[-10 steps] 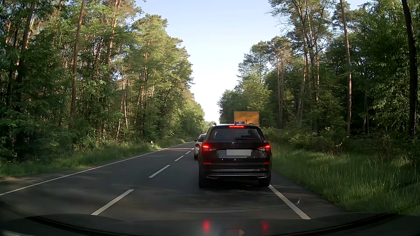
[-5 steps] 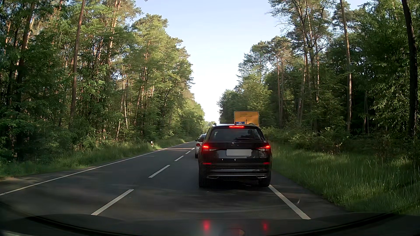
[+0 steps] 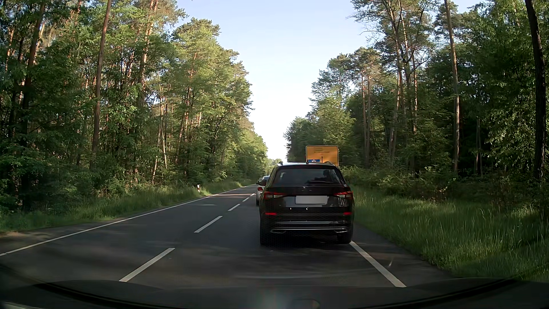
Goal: Follow the waypoints while adhering to traffic rules and regulations
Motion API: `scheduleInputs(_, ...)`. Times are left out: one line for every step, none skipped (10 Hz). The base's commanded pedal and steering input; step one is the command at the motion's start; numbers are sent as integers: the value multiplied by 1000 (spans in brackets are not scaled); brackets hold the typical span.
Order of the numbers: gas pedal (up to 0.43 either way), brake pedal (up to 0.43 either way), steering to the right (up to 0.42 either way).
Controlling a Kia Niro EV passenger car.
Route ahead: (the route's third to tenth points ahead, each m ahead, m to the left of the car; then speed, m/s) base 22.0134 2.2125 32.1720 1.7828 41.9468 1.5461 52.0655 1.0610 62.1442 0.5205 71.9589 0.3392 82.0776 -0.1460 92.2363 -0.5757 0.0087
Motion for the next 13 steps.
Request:
scheduleInputs(0, 0, 25)
scheduleInputs(0, 0, 25)
scheduleInputs(0, 0, 25)
scheduleInputs(0, 0, 25)
scheduleInputs(0, 0, 25)
scheduleInputs(0, 0, 25)
scheduleInputs(0, 0, 25)
scheduleInputs(0, 0, 25)
scheduleInputs(0, 0, 25)
scheduleInputs(0, 0, 25)
scheduleInputs(0, 0, 25)
scheduleInputs(0, 0, 25)
scheduleInputs(0, 0, 25)
